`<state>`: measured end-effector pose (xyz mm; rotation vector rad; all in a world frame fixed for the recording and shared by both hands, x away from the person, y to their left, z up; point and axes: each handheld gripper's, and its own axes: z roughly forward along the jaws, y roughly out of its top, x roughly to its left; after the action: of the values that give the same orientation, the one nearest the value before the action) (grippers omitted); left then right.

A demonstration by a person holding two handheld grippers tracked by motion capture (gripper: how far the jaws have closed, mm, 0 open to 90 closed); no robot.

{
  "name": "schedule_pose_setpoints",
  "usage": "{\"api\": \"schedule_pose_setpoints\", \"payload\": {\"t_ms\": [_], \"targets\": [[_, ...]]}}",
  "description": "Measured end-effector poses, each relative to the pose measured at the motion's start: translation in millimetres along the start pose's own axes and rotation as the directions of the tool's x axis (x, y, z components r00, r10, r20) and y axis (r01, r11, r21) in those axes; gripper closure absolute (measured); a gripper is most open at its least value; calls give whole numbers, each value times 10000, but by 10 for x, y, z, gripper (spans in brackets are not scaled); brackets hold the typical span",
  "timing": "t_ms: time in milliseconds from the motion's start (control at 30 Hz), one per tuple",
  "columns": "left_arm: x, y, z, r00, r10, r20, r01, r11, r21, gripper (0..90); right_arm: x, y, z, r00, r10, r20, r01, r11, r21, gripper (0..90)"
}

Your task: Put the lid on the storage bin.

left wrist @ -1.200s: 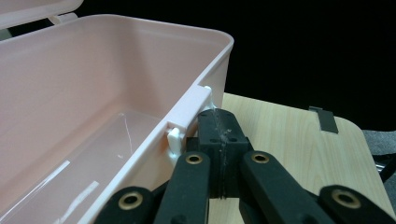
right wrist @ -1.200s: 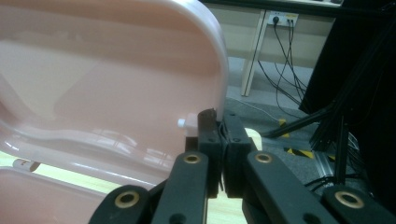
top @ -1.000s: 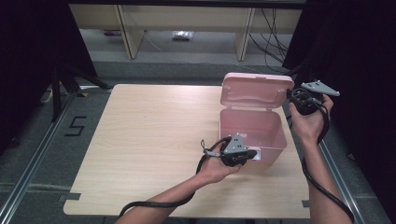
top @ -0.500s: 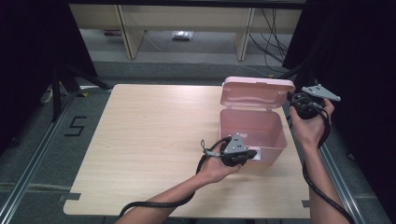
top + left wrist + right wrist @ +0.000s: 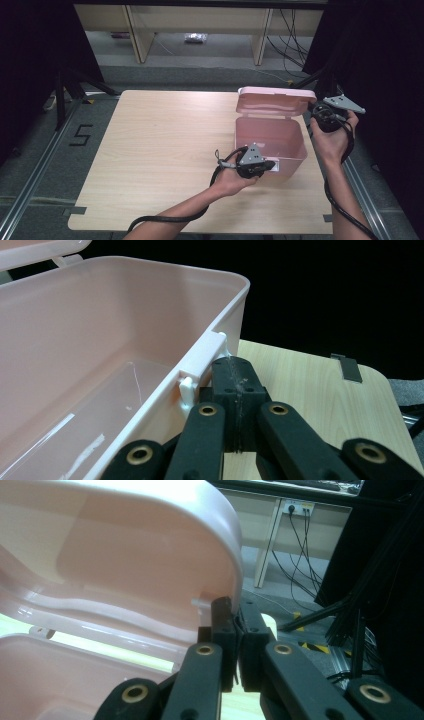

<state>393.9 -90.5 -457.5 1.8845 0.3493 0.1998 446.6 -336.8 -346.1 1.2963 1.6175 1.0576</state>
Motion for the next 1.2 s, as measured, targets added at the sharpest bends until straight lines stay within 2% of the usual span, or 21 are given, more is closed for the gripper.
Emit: {"api": "schedule_pose_setpoints", "payload": {"t_ms": [67, 167, 233, 267, 333, 367, 467, 533, 600, 800, 867, 900, 1033, 1067, 1200], "targets": [[0, 0, 0, 10000, -4, 10, 4, 10000, 1, 899, 1, -9, -11, 10000, 40, -19, -40, 10000, 19, 890], [0, 0, -1, 10000, 9, 12, -9, 10000, 10, 900, -11, -20, -12, 9998, -208, -15, 208, 9998, -48, 890], [0, 0, -1, 10000, 9, 8, -9, 10000, 5, 900, 8, -27, -17, 10000, -46, 45, 46, 10000, -53, 890], [-1, -1, 0, 10000, 10, 3, -10, 10000, 2, 900, -3, -27, -16, 9998, -189, -8, 189, 9998, -72, 889], [0, 0, -1, 10000, 16, 12, -16, 10000, 4, 899, 12, -36, -28, 10000, -6, 37, 6, 10000, -37, 889], [0, 0, 0, 10000, 20, 10, -20, 10000, 2, 900, -4, -34, -33, 9997, -234, 38, 234, 9997, -22, 890], [2, 2, 0, 10000, 37, 20, -37, 10000, 19, 899, 20, -40, -44, 10000, 36, 19, -37, 10000, 24, 890], [1, 2, 0, 10000, 35, 19, -35, 10000, 18, 899, 8, -44, -34, 9998, -181, -8, 181, 9998, -99, 890], [1, 2, 0, 10000, 37, 18, -37, 10000, 15, 899, 22, -53, -43, 10000, -55, 53, 56, 9999, -99, 890], [2, 4, 1, 10000, 39, 22, -39, 10000, 27, 899, 12, -64, -56, 9997, -240, 98, 241, 9996, -119, 890], [1, 3, 1, 10000, 43, 20, -43, 10000, 24, 900, 32, -69, -64, 9999, 42, 99, -42, 10000, -60, 890], [0, 4, 1, 10000, 50, 13, -50, 10000, 25, 900, 15, -69, -62, 9997, -214, 76, 215, 9997, -97, 890], [1, 4, 0, 10000, 38, 14, -38, 10000, 27, 900, 19, -82, -63, 9996, -233, 138, 236, 9995, -196, 889], [1, 4, 0, 10000, 34, 15, -34, 10000, 28, 900, 31, -90, -69, 9999, -86, 131, 88, 9998, -171, 889], [2, 4, 1, 10000, 37, 15, -37, 10000, 27, 899, 22, -99, -71, 9996, -254, 80, 256, 9994, -220, 889]]}}
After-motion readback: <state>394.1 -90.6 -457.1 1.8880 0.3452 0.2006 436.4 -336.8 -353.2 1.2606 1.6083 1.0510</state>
